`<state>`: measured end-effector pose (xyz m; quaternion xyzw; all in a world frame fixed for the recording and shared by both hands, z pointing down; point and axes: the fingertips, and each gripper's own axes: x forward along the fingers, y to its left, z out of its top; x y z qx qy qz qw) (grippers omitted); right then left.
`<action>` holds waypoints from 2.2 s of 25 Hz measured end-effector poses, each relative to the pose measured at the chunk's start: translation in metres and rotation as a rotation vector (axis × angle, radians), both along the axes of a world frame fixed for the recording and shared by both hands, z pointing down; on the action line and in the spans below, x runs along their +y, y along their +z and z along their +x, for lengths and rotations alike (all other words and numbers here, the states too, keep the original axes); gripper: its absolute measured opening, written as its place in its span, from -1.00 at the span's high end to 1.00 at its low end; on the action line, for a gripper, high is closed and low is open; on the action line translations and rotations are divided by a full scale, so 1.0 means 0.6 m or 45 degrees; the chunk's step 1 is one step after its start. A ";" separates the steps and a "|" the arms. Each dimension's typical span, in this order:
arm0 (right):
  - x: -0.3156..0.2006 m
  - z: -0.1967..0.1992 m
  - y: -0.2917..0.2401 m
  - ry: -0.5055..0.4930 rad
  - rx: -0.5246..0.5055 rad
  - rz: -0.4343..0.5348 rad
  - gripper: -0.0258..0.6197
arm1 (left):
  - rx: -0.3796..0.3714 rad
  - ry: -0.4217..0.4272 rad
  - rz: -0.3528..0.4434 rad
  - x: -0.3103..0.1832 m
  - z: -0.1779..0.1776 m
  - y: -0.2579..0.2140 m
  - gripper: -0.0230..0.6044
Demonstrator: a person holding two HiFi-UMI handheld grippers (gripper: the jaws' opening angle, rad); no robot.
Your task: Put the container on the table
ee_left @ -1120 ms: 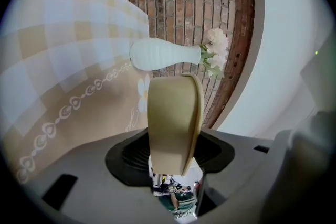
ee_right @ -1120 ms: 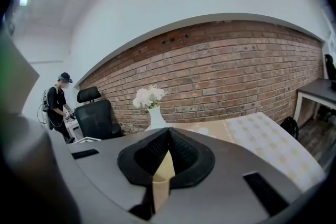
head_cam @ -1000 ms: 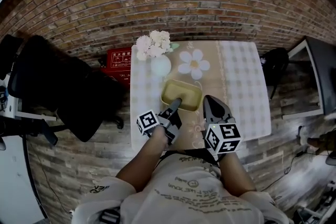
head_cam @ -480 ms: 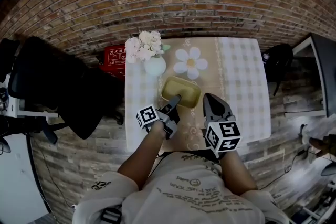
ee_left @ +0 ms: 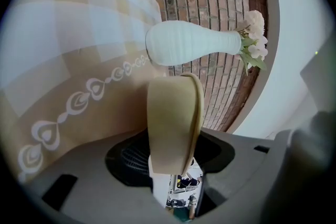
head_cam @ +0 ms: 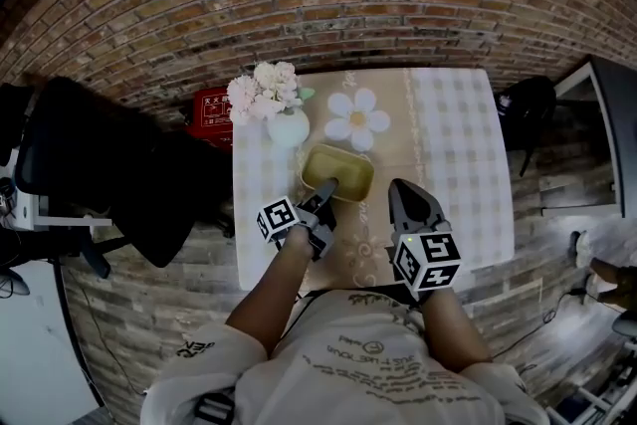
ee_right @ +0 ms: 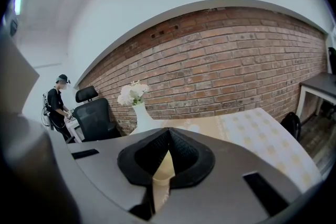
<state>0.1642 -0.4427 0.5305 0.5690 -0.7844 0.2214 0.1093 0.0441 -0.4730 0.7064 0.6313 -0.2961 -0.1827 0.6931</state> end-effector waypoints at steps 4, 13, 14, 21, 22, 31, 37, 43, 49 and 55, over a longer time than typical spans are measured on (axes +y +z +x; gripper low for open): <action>0.001 0.009 0.004 0.006 -0.005 -0.011 0.92 | -0.003 -0.009 -0.005 -0.003 0.000 0.003 0.21; 0.009 0.020 0.004 0.018 -0.008 -0.010 0.91 | -0.299 0.111 -0.102 0.018 -0.007 0.043 0.23; 0.009 0.020 0.003 0.018 -0.009 -0.009 0.92 | -0.335 0.125 -0.096 0.020 -0.007 0.044 0.23; 0.013 0.020 -0.005 0.019 -0.007 0.005 0.91 | -0.559 0.203 0.042 0.021 -0.012 0.032 0.23; 0.013 0.020 -0.006 0.018 -0.006 0.007 0.91 | -0.585 0.209 0.069 0.019 -0.013 0.028 0.22; 0.014 0.005 -0.012 -0.005 0.005 0.017 0.92 | -1.015 0.253 0.156 0.024 -0.059 0.032 0.13; 0.016 -0.001 -0.014 -0.013 0.004 0.021 0.91 | -1.062 0.142 0.198 0.008 -0.085 0.009 -0.05; 0.015 -0.012 -0.019 -0.029 0.001 0.030 0.91 | -1.176 0.020 0.155 0.002 -0.133 -0.002 -0.07; 0.016 -0.028 -0.021 -0.052 -0.006 0.038 0.92 | -1.205 -0.018 0.165 0.008 -0.163 -0.014 -0.07; 0.018 -0.057 -0.027 -0.095 -0.018 0.048 0.91 | -1.368 0.005 0.393 0.018 -0.171 -0.069 0.36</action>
